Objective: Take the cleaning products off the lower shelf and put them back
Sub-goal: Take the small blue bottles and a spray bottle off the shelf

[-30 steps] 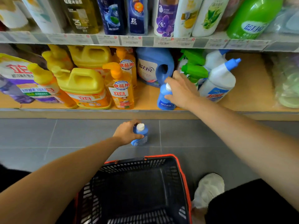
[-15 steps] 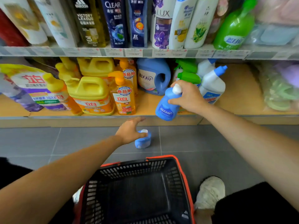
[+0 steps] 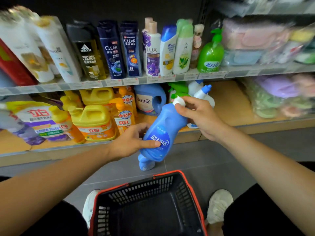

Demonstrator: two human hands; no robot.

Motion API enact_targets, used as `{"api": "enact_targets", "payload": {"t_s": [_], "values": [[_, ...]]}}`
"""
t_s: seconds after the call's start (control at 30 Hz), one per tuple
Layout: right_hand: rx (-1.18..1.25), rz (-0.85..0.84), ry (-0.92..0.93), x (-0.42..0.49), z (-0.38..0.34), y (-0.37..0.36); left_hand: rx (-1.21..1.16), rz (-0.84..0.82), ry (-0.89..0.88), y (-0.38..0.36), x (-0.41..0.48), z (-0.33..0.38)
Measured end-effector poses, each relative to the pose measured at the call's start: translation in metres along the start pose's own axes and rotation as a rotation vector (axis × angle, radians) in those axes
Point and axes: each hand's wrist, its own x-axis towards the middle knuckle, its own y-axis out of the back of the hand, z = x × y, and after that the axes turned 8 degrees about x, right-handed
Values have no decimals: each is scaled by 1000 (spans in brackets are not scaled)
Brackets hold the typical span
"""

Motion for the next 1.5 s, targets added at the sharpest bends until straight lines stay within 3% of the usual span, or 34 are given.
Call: {"api": "enact_targets", "payload": {"t_s": [0.1,0.2,0.33,0.43,0.73,1.0,1.2,1.37,1.5], "values": [[-20,52,90,-8,5,-6,152,118,-65,2,-12,2],[-165,120,170,-10,14,-11,457,281,-68,3,-23,-5],[-319,192,143,-7,22,-15,835,525,-120,0,-24,-15],[-378,285,140,-4,30,-16,966,573,-177,-3,-18,-22],[-494,-86,264,-10,22,-13,442,224,-100,15,-6,-36],[-528,244,65,4,31,-17,891,497,-196,-3,-13,-29],[-455,234,10,7,37,-14,960,497,-228,-5,-16,-27],[-385,17,45,2,32,-8,661,364,-72,6,-10,-29],[-367,-73,84,2,26,-5,409,221,-76,10,-7,-32]]}}
